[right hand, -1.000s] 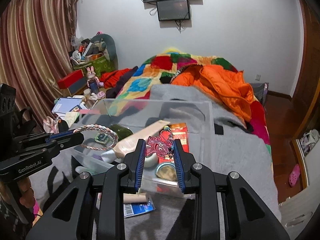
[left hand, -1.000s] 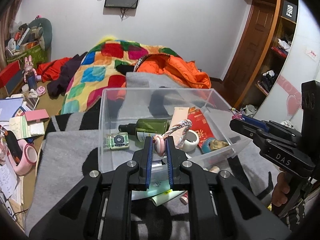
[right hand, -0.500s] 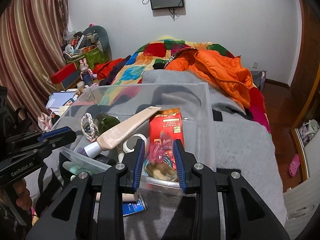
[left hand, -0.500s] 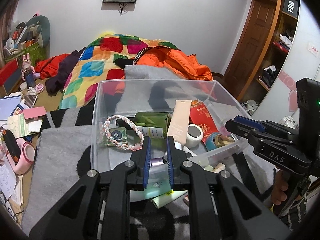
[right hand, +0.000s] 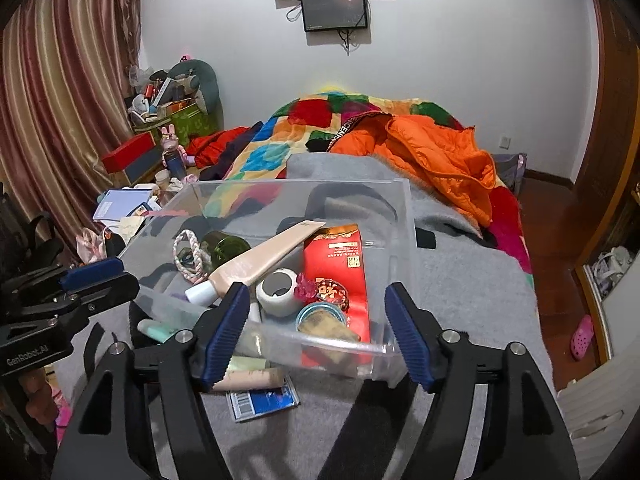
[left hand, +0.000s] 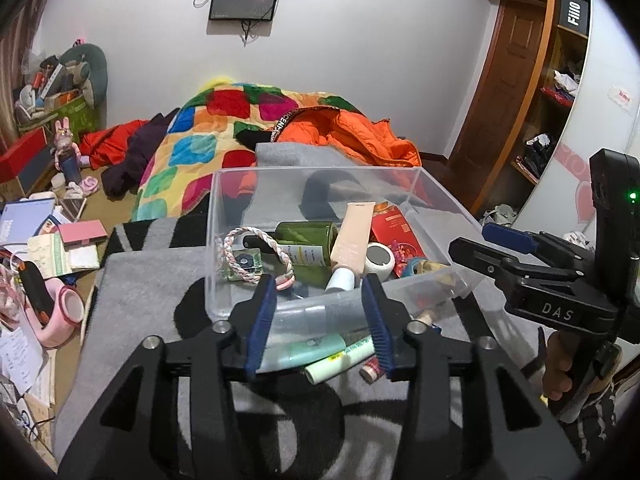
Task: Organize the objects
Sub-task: 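Withdraw both tools from the box, then grasp the blue 'Max' card box with the right tool while the left tool grasps the beige red-capped tube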
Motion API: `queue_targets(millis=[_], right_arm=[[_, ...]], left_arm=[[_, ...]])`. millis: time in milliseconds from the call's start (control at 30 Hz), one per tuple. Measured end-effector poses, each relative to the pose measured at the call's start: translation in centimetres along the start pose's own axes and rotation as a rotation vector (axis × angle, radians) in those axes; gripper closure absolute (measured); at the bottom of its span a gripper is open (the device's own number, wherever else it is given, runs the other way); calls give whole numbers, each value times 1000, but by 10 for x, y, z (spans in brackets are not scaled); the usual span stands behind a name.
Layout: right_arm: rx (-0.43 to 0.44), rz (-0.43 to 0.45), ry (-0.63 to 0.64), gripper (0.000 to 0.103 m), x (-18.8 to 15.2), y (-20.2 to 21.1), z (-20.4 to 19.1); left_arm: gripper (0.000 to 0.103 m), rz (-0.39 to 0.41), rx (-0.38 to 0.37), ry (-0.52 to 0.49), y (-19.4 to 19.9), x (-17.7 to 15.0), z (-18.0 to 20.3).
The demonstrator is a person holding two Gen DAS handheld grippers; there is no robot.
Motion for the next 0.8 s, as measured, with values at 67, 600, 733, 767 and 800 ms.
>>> queue_targets(millis=[67,600,733,767,800], right_arm=[[6,4,9,34,-2,5,-3],[36,-45,48,32,-36,18,-16],[37,-94,47,32,-52,10,-15],[38,-106,46,32,-56,8,-15],[40,-116,45,32,-59,5,-15]], left_arm=[[48,8,7,-8,6,-2,1],[38,-94,45,22,10,-45,-14],[38,-131,46,24,6,-57,-17],[38,-140,47,24,4,-60,-17],[38,-147,47,26,3,-62,-18]])
Point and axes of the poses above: each gripper's, at about its wrist camera, not at the fingertips, and y roughly against the way its jaws point, z to its right, x to its top, the point moved 3 cm from there along -y, roughly the way its jaws point, and after that the axes turned 8 degrees about z, right-handed, at the moved point
